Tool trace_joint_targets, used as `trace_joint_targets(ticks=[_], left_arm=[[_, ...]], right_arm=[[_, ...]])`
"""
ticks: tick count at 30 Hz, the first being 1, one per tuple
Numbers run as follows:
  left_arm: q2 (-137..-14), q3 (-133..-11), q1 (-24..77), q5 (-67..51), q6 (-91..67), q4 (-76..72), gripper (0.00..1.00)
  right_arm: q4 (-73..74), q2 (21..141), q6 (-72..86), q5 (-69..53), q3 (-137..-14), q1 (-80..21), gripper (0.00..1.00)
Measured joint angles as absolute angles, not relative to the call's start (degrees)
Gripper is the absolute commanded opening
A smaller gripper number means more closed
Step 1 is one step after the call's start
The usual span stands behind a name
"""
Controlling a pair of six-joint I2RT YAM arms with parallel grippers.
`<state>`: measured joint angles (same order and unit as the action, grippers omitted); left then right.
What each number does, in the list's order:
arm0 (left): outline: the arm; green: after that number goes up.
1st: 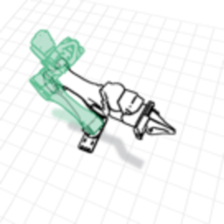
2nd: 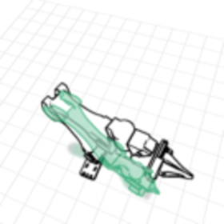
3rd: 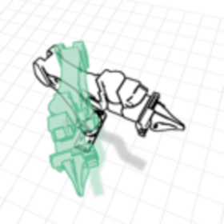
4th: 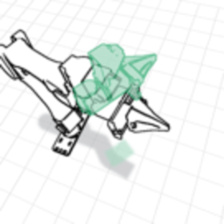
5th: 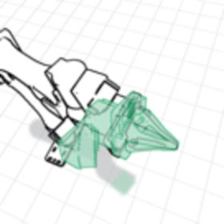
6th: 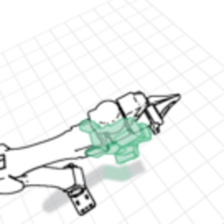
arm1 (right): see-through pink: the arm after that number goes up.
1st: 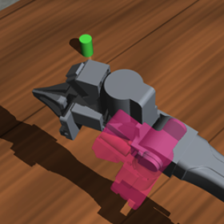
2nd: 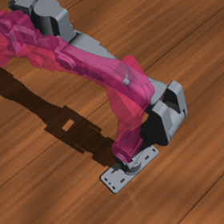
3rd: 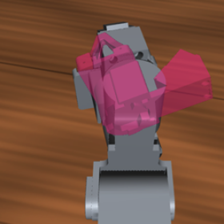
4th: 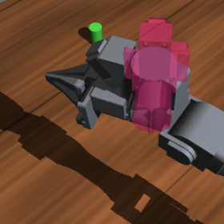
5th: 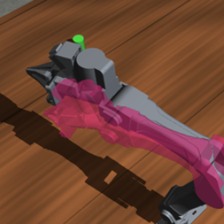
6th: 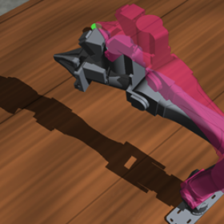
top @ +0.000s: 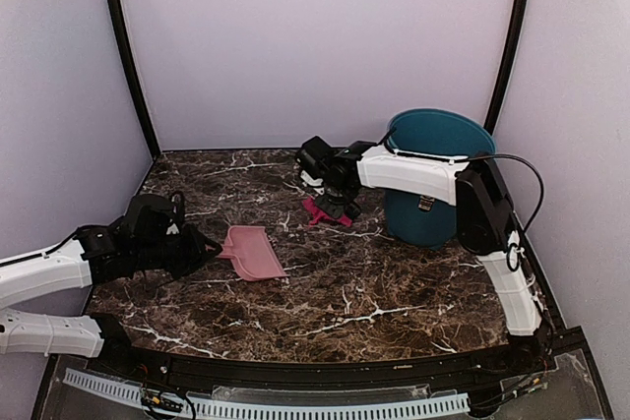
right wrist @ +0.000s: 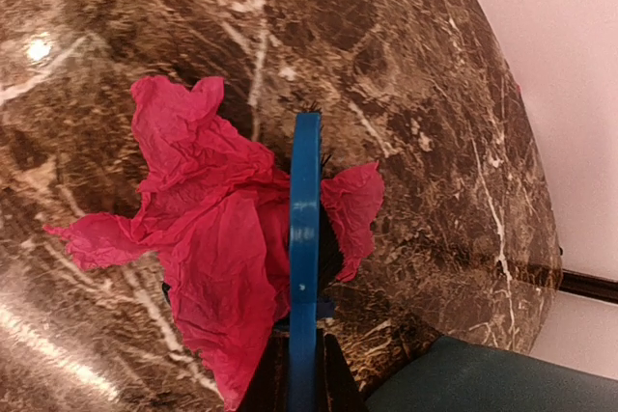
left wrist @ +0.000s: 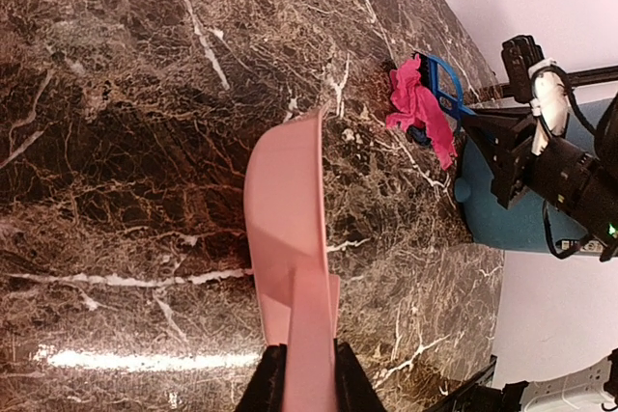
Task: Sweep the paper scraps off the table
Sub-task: Sweep the paper scraps into the dustpan.
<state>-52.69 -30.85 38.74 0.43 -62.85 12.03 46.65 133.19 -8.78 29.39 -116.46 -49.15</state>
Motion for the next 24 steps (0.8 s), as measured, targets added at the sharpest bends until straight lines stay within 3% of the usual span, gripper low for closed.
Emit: trace_joint_targets(ticks=[24], left_arm=[[-52.9, -25.7, 37.6, -6.1, -65.2, 7.9, 0.0]], right_arm=[[39.4, 116.7, -3.3, 7.7, -98.6, -55.0, 0.0]])
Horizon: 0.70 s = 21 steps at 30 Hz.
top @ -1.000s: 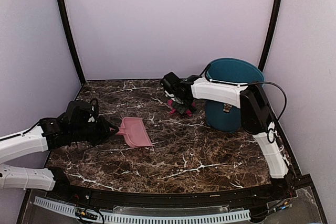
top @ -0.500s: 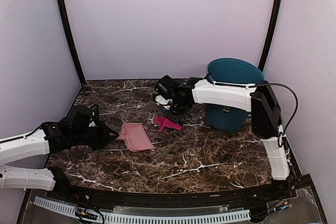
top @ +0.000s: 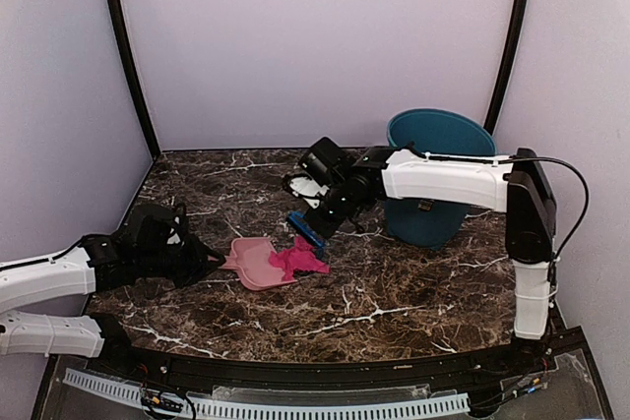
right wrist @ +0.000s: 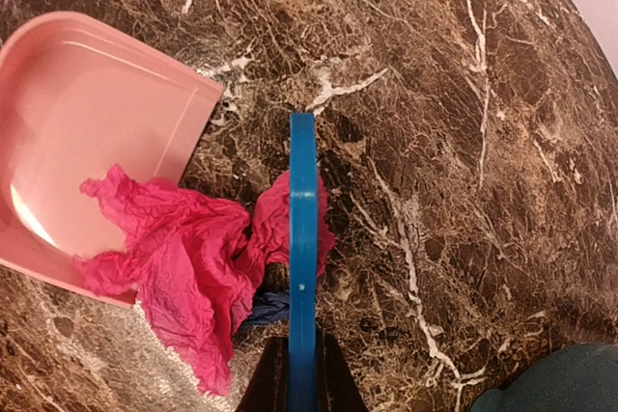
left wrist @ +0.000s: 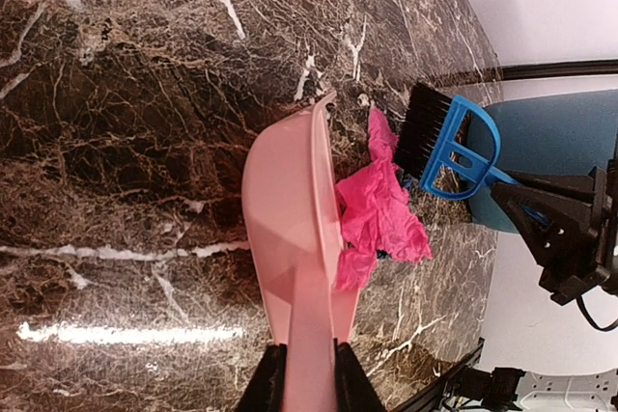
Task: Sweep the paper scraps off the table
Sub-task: Sweep the paper scraps into the dustpan.
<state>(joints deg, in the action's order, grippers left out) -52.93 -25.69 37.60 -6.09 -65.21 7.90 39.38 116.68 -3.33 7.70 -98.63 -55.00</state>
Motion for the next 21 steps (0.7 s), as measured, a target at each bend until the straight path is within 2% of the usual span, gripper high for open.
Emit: trace_joint_targets(ticks=[5, 11, 21], left_arm=[[-54.2, -25.3, 37.4, -8.3, -64.9, 6.8, 0.0], [-54.4, -25.3, 37.4, -10.1, -63.6, 6.9, 0.0], [-56.9, -25.9, 37.4, -11.6, -61.7, 7.3, 0.0]], right_arm=[[36.1, 110.3, 0.4, 7.2, -94.1, -53.8, 0.0], [35.6, 103.1, 7.7, 13.5, -91.7, -51.6, 0.0], [38.3, 102.9, 14.5, 13.7, -83.4, -52.6, 0.0]])
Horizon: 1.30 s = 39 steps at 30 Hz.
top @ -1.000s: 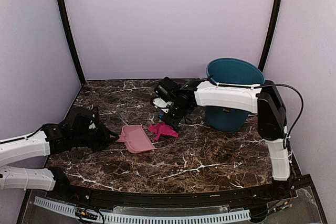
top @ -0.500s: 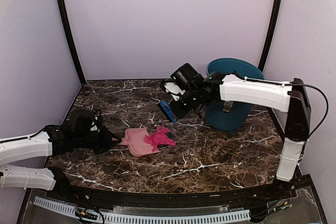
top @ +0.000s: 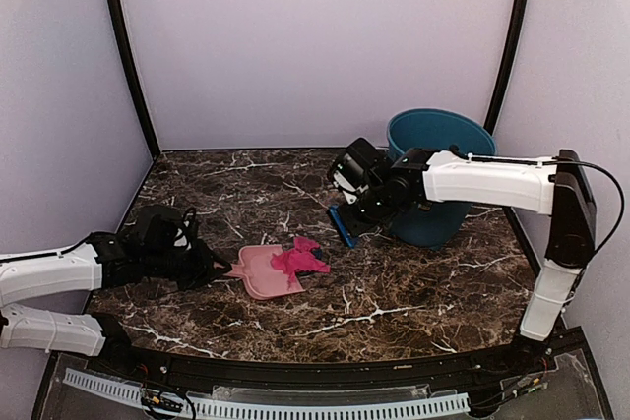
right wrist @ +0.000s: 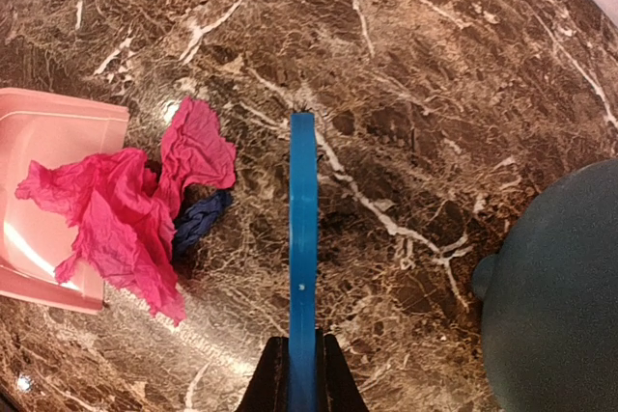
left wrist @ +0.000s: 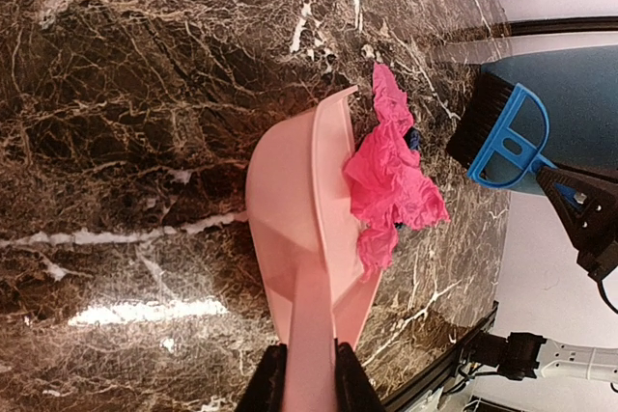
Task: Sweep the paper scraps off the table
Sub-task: Sweep the paper scraps into the dustpan.
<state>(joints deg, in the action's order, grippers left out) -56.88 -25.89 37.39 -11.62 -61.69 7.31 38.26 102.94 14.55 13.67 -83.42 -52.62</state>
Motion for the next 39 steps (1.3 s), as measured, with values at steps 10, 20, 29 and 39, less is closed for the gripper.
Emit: trace_joint_targets(ticks=[10, 20, 29, 39], left_arm=[[-60.8, -26.3, 37.4, -13.5, -61.1, 4.2, 0.0], [-65.5, -26.3, 37.4, -16.8, -60.0, -1.1, 0.0], [-68.4, -26.2, 37.2, -18.0, -58.4, -4.8, 0.0], [-71.2, -22.7, 37.1, -23.0, -57.2, -16.0, 0.0]], right_arm=[[34.4, 103.2, 15.4, 4.2, -79.5, -55.3, 0.0], [26.1, 103.3, 15.0, -6.1, -74.5, -55.5, 0.0], [21.1, 101.1, 14.9, -7.9, -69.5, -55.5, 0.0], [20.6, 96.2, 15.4, -7.4, -65.5, -55.5, 0.0]])
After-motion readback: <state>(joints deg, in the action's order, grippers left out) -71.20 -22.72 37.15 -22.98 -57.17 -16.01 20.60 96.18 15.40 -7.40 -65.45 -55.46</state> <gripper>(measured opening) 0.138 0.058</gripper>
